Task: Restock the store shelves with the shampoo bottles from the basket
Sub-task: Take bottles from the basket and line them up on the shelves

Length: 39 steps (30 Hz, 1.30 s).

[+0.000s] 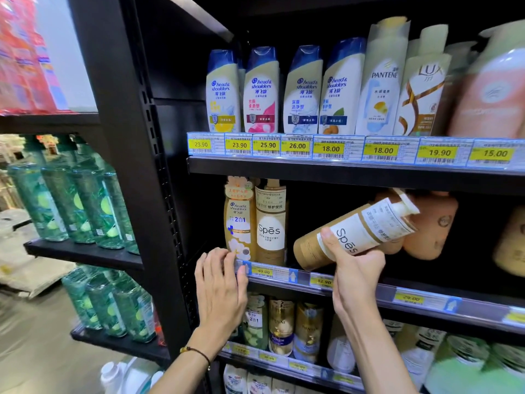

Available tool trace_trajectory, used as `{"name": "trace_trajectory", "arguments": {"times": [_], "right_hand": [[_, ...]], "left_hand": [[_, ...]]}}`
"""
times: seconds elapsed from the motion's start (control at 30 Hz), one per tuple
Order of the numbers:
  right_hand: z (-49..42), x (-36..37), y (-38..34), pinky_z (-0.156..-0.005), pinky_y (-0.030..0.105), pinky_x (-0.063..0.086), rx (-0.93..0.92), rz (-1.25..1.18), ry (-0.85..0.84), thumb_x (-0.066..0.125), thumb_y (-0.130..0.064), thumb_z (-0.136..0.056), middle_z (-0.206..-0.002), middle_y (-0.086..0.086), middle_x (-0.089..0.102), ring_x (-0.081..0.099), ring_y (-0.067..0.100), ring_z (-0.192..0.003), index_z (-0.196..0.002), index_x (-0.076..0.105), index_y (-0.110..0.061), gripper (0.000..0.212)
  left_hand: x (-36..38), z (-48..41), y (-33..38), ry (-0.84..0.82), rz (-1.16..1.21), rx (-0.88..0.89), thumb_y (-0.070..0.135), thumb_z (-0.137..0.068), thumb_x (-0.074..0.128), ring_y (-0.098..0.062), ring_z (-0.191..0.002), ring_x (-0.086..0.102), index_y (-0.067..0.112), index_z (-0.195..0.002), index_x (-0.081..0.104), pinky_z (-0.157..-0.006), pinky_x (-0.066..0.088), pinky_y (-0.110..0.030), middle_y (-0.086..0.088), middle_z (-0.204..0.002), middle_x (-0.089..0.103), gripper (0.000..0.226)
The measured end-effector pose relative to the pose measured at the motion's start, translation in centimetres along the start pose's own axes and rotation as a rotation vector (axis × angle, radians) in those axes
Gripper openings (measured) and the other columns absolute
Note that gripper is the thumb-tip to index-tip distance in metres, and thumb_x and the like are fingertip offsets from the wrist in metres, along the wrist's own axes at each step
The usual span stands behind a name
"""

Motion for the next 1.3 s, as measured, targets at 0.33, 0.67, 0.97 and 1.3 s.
{"name": "trace_trajectory", "arguments": {"times": [0.33, 0.67, 0.97, 1.3], "right_hand": [[-2.2, 0.4, 0.9, -0.079, 0.032, 0.062, -0.085, 0.492, -0.145, 0.099, -0.025, -0.053, -0.102, -0.005, 0.076, 0.074, 0.006, -0.090, -0.108, 0.062, -0.026, 0.066], [-3.7, 3.4, 2.6, -0.082, 0.043, 0.064, 0.079, 0.768, -0.381, 0.098, -0.037, -0.056, -0.082, -0.006, 0.080, 0.077, 0.011, -0.083, -0.083, 0.076, -0.016, 0.041], [-3.6, 4.0, 2.7, -0.073, 0.027, 0.062, 0.069, 0.867, -0.456, 0.096, -0.038, -0.062, -0.087, -0.008, 0.080, 0.075, 0.006, -0.083, -0.086, 0.076, -0.016, 0.038], [-3.5, 4.2, 2.9, -0.083, 0.038, 0.063, 0.086, 0.923, -0.527, 0.092, -0.052, -0.057, -0.088, -0.008, 0.080, 0.076, 0.008, -0.087, -0.091, 0.079, -0.015, 0.052]], "left_hand": [[1.0, 0.4, -0.2, -0.035, -0.042, 0.039, 0.024, -0.101, 0.047, -0.035, -0.132, 0.046, 0.005, -0.122, 0.053, -0.121, 0.028, -0.052, -0.012, -0.127, 0.053, 0.029], [0.9, 0.7, -0.3, -0.038, -0.033, 0.051, 0.023, -0.102, 0.047, -0.037, -0.134, 0.044, 0.004, -0.126, 0.053, -0.121, 0.028, -0.053, -0.015, -0.130, 0.051, 0.032], [1.2, 0.8, -0.3, -0.032, -0.002, 0.054, 0.023, -0.102, 0.044, -0.037, -0.135, 0.043, 0.004, -0.127, 0.049, -0.122, 0.026, -0.054, -0.016, -0.132, 0.050, 0.032], [1.5, 0.8, -0.5, -0.055, 0.015, 0.068, 0.024, -0.104, 0.040, -0.038, -0.134, 0.043, 0.004, -0.130, 0.047, -0.122, 0.026, -0.055, -0.016, -0.133, 0.048, 0.033]]}}
Point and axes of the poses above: each hand's wrist, its own z-axis away from the middle knuckle, its own x-axis out of the palm, y = z × x, the point moved 7 cm from there along -z, towards the middle knuckle
